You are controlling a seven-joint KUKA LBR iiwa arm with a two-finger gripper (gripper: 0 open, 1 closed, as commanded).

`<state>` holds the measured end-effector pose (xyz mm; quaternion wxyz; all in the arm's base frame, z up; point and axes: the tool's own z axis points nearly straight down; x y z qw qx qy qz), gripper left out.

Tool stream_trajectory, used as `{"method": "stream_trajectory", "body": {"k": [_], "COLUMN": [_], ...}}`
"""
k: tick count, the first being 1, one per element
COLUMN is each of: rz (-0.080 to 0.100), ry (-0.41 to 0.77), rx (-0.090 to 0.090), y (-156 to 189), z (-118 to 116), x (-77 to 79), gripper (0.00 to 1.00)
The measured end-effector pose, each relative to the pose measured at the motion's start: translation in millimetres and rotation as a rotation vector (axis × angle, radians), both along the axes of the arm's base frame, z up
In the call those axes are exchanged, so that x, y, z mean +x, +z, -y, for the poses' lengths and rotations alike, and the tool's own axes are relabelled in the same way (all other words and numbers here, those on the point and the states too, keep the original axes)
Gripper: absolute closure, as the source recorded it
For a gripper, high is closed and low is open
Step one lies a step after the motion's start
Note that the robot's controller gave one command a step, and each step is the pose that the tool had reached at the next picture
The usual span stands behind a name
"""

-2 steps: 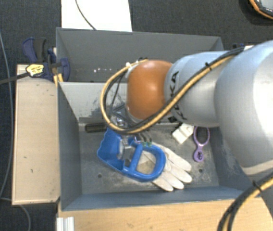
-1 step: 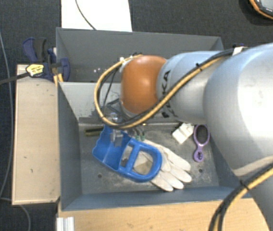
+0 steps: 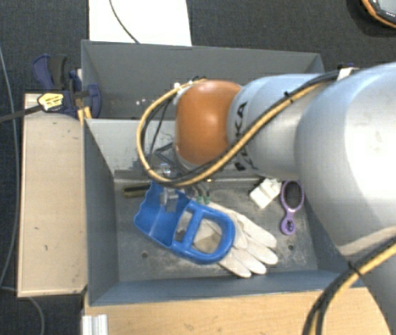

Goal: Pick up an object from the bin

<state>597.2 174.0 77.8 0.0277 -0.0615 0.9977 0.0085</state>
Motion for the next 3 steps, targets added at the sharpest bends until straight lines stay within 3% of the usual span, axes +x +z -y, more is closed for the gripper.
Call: {"method": "stream_trajectory", "body": {"k": [1,2,3], "rz": [0.007,0.008,0.016], "ry": [0.004,0.006,0.169], "rx": [0.003,0.005,-0.003], "y": [5.5,5.3,-6.5], "z": [20.1,20.9,38.9], "x": [-4.6,-5.7,-67.5], "gripper": [1.0,1.0,1.0]}}
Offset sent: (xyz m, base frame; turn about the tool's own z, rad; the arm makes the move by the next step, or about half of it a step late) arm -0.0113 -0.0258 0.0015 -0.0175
